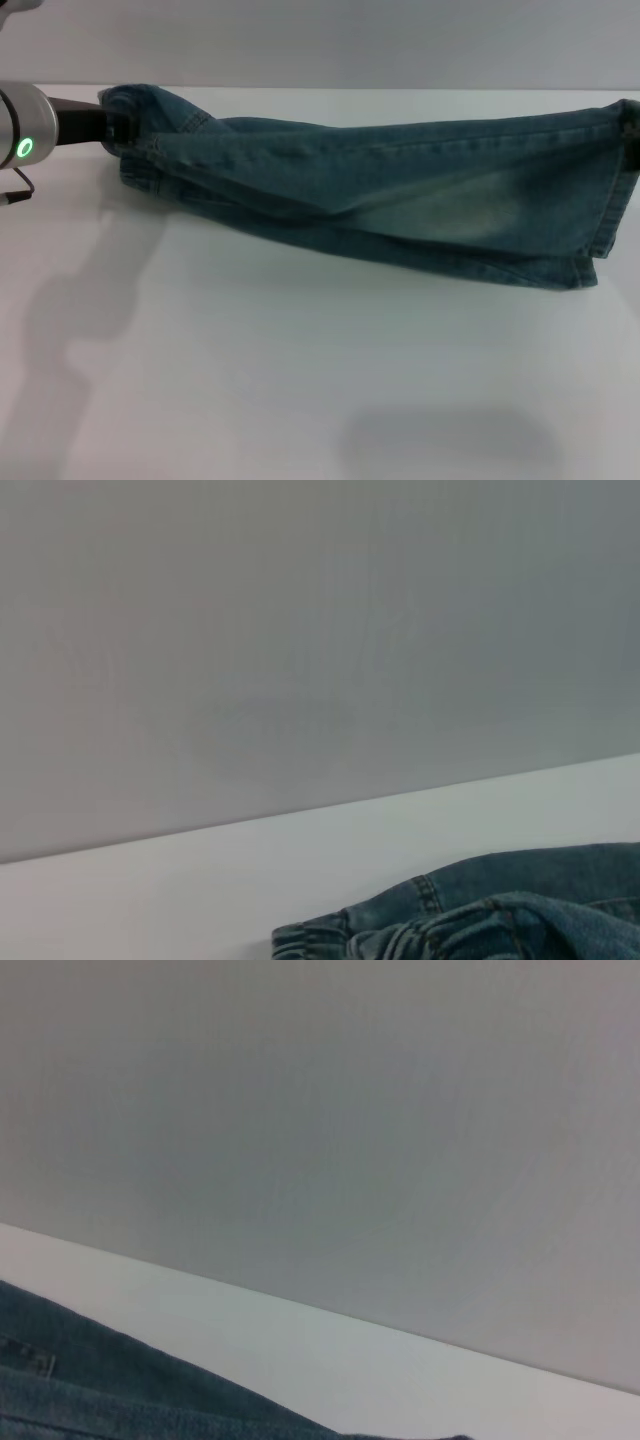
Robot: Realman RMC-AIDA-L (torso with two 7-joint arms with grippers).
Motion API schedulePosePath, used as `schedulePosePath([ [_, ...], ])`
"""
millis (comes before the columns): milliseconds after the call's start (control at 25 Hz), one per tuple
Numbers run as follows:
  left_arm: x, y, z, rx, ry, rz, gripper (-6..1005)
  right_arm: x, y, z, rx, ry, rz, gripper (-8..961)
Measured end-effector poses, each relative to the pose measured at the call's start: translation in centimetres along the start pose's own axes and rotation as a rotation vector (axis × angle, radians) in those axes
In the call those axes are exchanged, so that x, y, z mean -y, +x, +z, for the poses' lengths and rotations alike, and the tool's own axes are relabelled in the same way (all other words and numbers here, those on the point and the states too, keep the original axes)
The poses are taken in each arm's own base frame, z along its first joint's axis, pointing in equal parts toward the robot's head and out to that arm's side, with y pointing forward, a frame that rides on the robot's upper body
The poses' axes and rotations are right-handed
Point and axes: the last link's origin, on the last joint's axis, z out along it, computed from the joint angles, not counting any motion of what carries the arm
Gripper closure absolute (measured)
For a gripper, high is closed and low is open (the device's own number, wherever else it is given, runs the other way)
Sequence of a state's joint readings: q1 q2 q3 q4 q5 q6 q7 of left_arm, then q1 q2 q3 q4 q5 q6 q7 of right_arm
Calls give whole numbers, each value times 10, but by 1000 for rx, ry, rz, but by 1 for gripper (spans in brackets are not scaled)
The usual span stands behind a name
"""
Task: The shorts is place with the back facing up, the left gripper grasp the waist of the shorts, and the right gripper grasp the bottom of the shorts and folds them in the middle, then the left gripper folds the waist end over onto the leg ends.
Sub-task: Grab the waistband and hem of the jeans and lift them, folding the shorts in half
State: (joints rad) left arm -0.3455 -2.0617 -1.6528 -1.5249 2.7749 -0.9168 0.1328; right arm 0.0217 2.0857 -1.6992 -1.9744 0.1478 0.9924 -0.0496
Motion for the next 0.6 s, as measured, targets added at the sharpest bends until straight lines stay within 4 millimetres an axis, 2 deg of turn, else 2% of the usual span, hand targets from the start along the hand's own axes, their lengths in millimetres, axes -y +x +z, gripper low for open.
schedulePosePath([
  [600, -5, 4, 12, -20, -17, 1, 783, -1, 20, 15, -9, -2, 70, 948],
])
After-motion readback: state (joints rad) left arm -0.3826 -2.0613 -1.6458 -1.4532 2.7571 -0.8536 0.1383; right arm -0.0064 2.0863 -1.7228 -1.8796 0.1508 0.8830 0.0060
